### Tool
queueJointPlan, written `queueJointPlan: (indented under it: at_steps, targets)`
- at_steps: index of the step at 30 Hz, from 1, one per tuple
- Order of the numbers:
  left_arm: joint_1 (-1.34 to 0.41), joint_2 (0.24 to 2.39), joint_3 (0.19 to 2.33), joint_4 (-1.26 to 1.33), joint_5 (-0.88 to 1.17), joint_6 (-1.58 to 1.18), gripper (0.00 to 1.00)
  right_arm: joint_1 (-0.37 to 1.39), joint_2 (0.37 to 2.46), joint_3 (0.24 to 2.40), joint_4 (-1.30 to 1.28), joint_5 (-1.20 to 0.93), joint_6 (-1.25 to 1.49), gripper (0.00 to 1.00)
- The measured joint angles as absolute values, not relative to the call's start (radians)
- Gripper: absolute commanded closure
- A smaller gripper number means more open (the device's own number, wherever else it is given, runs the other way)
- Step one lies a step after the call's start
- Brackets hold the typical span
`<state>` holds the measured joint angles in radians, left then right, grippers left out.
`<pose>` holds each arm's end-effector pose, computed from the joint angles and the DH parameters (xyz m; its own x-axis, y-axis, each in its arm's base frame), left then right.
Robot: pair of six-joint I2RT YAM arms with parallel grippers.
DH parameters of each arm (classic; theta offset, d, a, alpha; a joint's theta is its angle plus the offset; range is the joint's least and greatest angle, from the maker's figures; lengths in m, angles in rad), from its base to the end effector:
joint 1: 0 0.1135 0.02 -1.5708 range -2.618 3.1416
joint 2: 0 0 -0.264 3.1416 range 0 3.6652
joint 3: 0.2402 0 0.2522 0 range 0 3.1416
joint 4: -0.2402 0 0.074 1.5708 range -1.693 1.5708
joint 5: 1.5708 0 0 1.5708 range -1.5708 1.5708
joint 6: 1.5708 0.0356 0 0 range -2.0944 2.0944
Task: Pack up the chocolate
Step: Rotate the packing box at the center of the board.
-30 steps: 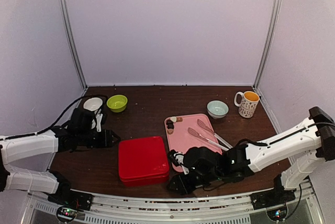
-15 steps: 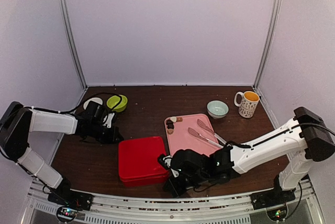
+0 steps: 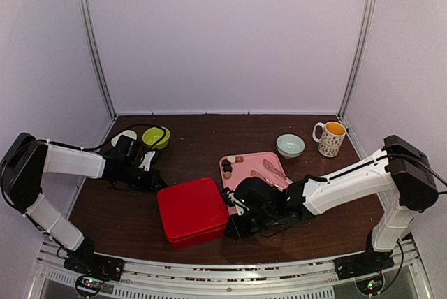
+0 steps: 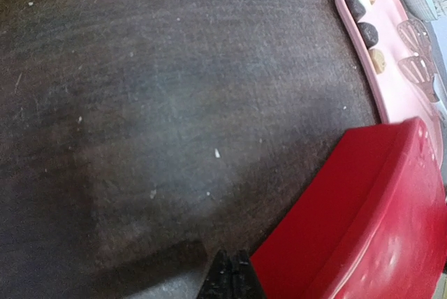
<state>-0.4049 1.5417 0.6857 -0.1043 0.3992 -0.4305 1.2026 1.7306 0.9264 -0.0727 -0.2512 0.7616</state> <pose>0.2514 -0.1228 0.1442 -0.9213 -0.0235 -0.3881 0.2017 0.8245 -0.5287 0.1158 0.3246 0.1559 -0.8634 -0.3808 -0.3310 -0.5045 0.6399 0.5796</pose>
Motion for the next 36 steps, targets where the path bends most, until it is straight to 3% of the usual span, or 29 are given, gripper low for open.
queueJointPlan:
  at_steps: [10, 22, 31, 36]
  targets:
    - [-0.405, 1.342, 0.512, -0.117, 0.412, -0.478, 0.99, 1.067, 1.757, 0.955, -0.102, -0.261, 0.683, 1.0]
    - [-0.454, 1.18, 0.35, -0.111, 0.477, -0.621, 0.98, 0.958, 1.913, 1.222, -0.17, -0.239, 0.561, 1.0]
    - [-0.461, 0.969, 0.339, -0.204, 0.371, -0.677, 1.0, 0.915, 1.869, 1.176, -0.191, -0.217, 0.544, 0.79]
    - [-0.443, 0.894, 0.376, -0.267, 0.314, -0.677, 0.83, 0.914, 1.765, 1.119, -0.17, -0.227, 0.574, 0.64]
